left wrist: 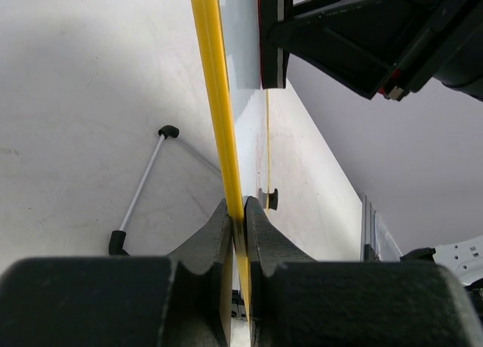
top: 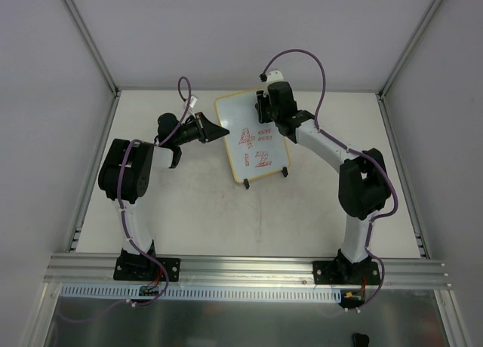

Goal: Erase the whiteboard

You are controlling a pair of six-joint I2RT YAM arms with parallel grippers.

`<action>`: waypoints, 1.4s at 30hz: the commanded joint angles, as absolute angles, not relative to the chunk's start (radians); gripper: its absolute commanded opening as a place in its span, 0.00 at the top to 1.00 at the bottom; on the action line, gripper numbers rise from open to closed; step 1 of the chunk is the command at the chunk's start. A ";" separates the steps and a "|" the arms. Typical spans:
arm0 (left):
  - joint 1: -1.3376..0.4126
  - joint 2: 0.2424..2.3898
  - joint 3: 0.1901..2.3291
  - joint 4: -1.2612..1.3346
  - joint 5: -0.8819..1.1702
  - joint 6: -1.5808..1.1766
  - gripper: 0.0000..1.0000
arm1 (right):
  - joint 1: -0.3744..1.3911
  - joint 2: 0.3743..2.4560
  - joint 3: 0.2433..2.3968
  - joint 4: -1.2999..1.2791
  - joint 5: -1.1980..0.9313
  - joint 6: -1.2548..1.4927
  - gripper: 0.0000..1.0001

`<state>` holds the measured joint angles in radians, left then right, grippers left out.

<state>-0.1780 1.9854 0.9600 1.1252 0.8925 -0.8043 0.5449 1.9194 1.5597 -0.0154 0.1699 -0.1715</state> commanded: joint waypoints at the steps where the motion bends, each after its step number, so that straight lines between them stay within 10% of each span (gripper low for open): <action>1: -0.196 1.962 0.948 1.177 0.945 -0.696 1.00 | 0.471 1.919 1.534 -0.081 0.310 -0.213 1.00; 42: -0.198 1.959 0.946 1.175 0.943 -0.698 1.00 | 0.759 1.930 1.526 -0.031 0.238 -0.120 1.00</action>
